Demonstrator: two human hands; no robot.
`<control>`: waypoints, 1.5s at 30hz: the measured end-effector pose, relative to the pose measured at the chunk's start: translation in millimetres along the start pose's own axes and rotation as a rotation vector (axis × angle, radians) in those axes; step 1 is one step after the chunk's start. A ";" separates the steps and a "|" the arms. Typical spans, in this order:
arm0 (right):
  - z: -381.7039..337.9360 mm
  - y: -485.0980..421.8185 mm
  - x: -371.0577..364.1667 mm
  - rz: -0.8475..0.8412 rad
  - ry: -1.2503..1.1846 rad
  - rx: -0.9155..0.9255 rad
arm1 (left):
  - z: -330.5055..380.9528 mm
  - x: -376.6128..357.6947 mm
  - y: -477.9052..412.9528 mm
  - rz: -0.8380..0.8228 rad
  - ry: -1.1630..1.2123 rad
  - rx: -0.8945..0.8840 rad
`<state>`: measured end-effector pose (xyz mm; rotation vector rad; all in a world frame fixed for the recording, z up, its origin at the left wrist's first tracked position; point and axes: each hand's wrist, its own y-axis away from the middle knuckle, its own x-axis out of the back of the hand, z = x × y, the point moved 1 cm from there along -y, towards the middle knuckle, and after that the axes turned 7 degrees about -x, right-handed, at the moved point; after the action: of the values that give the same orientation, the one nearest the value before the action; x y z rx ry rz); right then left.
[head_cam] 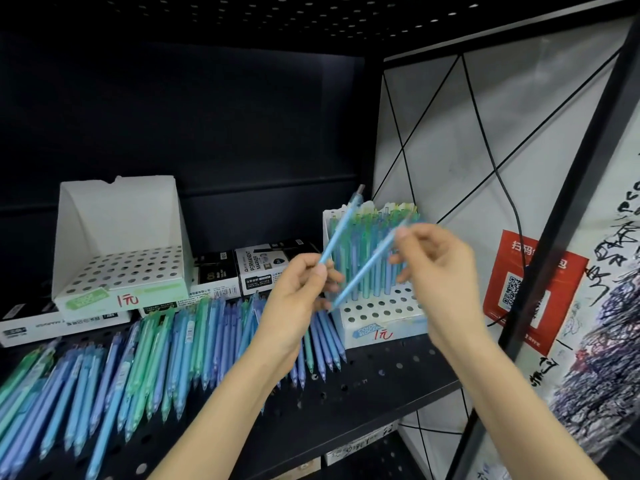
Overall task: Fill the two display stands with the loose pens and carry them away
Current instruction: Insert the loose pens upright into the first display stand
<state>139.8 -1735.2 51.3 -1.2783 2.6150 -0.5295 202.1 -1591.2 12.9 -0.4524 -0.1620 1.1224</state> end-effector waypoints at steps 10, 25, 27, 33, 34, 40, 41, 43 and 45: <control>21.8 -27.7 27.4 0.323 0.490 0.235 | -2.0 2.4 -2.2 0.115 -0.053 0.054; 35.2 -45.8 15.0 0.079 0.756 0.086 | -2.9 0.2 0.1 0.026 -0.103 0.048; 34.0 -42.3 14.2 0.128 0.815 0.100 | -3.7 -0.3 0.2 0.011 -0.104 0.046; 8.3 0.7 4.3 0.039 0.285 0.163 | -4.5 -2.3 0.9 -0.028 -0.113 0.003; 5.5 3.9 0.1 -0.034 0.215 0.126 | -4.6 -3.2 1.4 -0.052 -0.131 -0.004; -5.1 -2.4 9.4 0.001 0.065 0.125 | -8.5 -0.9 3.6 -0.057 -0.378 -0.111; -5.4 -6.9 15.2 0.073 0.098 0.156 | -9.6 0.7 2.7 -0.029 -0.411 -0.119; -3.3 -16.9 24.5 0.201 0.261 0.225 | -13.1 3.2 1.0 -0.011 -0.470 -0.111; 1.9 -24.0 30.5 0.279 0.477 0.272 | -17.3 4.1 -0.2 -0.042 -0.555 -0.104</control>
<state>139.1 -1773.3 58.7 -0.7565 2.8826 -1.2109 210.0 -1592.2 -3.0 -0.2175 -0.7145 1.1800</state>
